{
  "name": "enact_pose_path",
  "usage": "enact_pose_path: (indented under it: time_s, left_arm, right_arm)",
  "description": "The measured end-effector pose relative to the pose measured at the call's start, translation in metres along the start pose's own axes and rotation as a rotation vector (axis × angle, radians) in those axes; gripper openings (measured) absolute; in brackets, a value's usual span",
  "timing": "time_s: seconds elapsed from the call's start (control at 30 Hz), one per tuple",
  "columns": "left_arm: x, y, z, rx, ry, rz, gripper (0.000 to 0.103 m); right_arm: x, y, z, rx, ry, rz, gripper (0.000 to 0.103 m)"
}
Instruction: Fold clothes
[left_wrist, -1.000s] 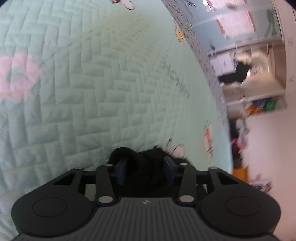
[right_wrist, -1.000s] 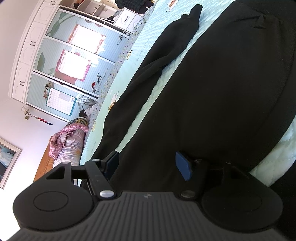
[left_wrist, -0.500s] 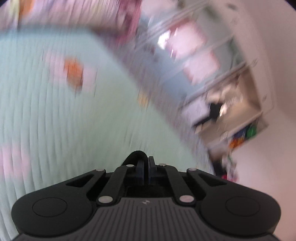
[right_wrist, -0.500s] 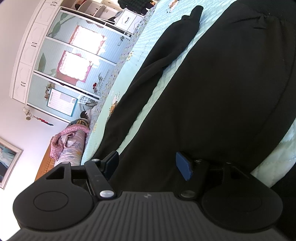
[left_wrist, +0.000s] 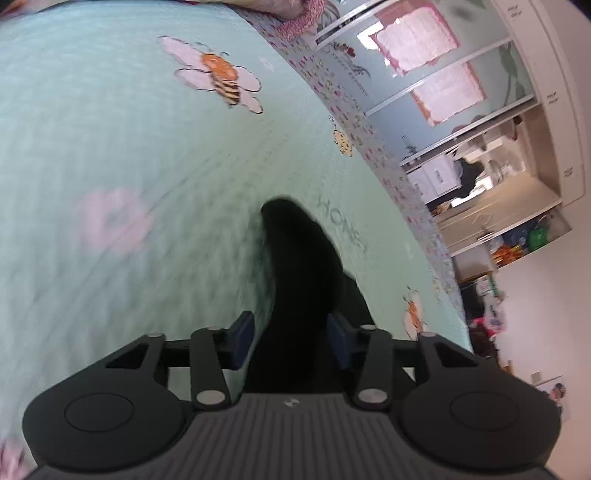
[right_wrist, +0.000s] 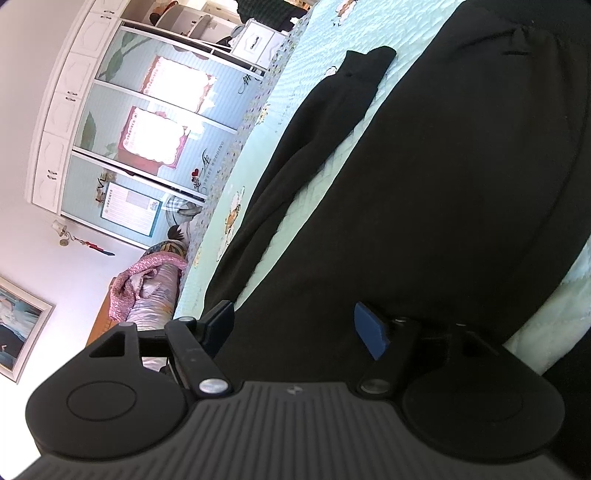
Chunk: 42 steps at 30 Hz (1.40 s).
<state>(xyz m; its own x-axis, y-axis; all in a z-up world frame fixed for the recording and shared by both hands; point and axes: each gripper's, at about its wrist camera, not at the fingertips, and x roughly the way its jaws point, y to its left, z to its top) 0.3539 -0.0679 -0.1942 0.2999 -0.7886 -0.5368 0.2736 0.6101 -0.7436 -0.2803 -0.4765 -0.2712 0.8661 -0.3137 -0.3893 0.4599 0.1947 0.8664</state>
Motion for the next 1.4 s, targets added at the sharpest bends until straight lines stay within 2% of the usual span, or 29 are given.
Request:
enact_pose_path:
  time_s: [0.13,0.27,0.33,0.43,0.5,0.53,0.57,0.7,0.77,0.83,0.93,1.1,1.2,1.27,1.33,1.4]
  left_arm:
    - [-0.046,0.012,-0.050,-0.080,-0.051,-0.001,0.062]
    - [-0.052,0.018,-0.091,-0.173,-0.034,-0.002,0.065]
    - [-0.043,0.020,-0.099,-0.222,-0.020,0.014,0.065]
    - [-0.033,0.012,-0.095,-0.251,-0.034,0.012,0.064]
    - [-0.025,0.010,-0.090,-0.294,-0.041,-0.005,0.052]
    - [-0.022,0.008,-0.089,-0.310,-0.037,-0.004,0.015]
    - [-0.026,0.003,-0.090,-0.301,-0.046,0.008,0.009]
    - [-0.078,-0.023,-0.101,-0.196,-0.176,0.037,0.007]
    - [-0.114,-0.032,-0.109,-0.153,-0.252,0.042,0.007]
    - [-0.139,-0.029,-0.121,-0.151,-0.294,0.056,0.007]
    - [-0.149,-0.009,-0.136,-0.200,-0.277,0.098,0.008]
    - [-0.134,0.027,-0.149,-0.304,-0.205,0.168,0.012]
    - [-0.141,0.018,-0.150,-0.297,-0.214,0.168,0.020]
    - [-0.149,0.007,-0.152,-0.276,-0.224,0.151,0.036]
    - [-0.154,-0.004,-0.160,-0.255,-0.223,0.140,0.045]
    - [-0.151,-0.011,-0.167,-0.235,-0.203,0.130,0.049]
  right_arm:
    - [0.001,0.001,0.000,0.004,-0.005,0.008,0.075]
    - [0.002,0.002,-0.001,-0.003,-0.009,0.015,0.077]
    - [0.002,0.002,-0.002,-0.006,-0.010,0.018,0.077]
    - [0.001,0.003,-0.001,-0.005,-0.010,0.025,0.077]
    - [0.001,0.003,-0.001,-0.001,-0.011,0.028,0.078]
    - [0.002,0.003,-0.001,0.004,-0.012,0.029,0.078]
    - [0.002,0.003,-0.001,0.008,-0.014,0.028,0.078]
    - [0.003,0.004,-0.001,0.026,-0.018,0.037,0.078]
    - [0.003,0.002,0.001,0.039,-0.019,0.047,0.078]
    - [0.003,0.002,0.001,0.047,-0.017,0.056,0.078]
    - [-0.002,-0.006,0.001,0.057,-0.012,0.073,0.079]
    - [-0.003,-0.002,0.002,0.068,0.005,0.104,0.082]
    - [-0.004,0.002,0.002,0.061,0.034,0.119,0.082]
    - [-0.002,0.006,0.001,0.043,0.058,0.124,0.082]
    - [0.001,0.011,0.000,0.021,0.074,0.125,0.082]
    - [0.002,0.015,-0.001,0.002,0.087,0.130,0.082]
